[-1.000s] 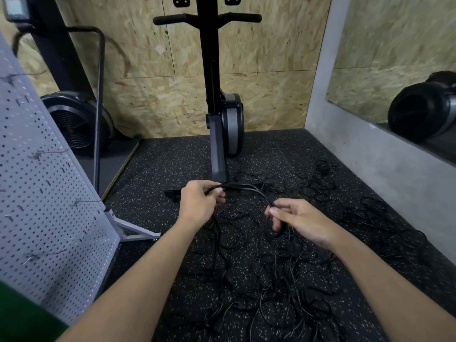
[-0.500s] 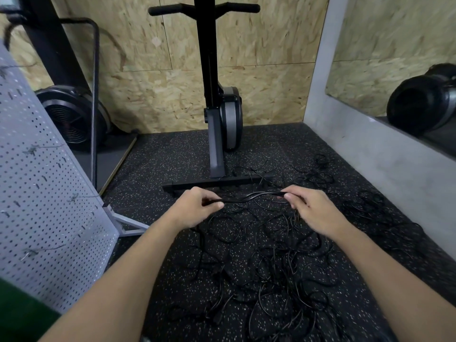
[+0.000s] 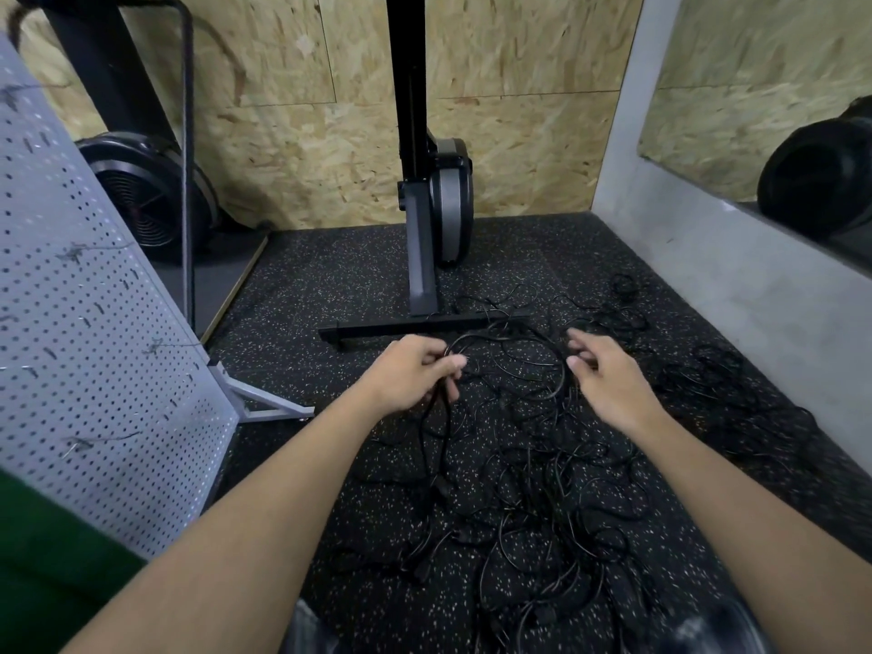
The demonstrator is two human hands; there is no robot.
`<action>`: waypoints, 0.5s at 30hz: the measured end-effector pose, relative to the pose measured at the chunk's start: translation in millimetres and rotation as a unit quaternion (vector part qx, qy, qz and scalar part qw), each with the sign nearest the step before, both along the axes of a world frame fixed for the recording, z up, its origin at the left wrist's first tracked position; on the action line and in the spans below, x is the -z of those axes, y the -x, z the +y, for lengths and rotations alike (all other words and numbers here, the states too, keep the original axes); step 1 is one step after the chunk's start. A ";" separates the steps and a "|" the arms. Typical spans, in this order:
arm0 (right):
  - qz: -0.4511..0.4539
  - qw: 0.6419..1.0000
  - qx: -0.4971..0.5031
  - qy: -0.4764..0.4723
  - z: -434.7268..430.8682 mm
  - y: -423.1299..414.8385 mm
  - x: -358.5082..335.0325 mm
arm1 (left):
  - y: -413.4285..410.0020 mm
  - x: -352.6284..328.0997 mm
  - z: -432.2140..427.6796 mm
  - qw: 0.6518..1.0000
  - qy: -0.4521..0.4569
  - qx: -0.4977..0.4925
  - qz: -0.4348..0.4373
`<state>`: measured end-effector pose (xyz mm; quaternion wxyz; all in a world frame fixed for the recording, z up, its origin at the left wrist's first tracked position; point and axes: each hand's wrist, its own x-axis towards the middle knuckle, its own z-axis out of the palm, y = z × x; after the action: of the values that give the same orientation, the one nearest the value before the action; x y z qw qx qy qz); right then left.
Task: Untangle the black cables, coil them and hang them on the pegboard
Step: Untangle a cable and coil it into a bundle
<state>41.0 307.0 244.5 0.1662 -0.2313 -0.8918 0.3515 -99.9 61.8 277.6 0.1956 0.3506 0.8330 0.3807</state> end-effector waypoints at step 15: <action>0.005 0.960 -0.222 0.168 -83.7 12.2 17.7 | -13.1 -21.0 24.1 0.903 -0.304 -0.142 -0.267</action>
<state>28.8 223.3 226.8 0.0472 -0.0500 -0.8477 0.5259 -86.8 85.9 298.6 0.2386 0.1559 0.6340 0.7189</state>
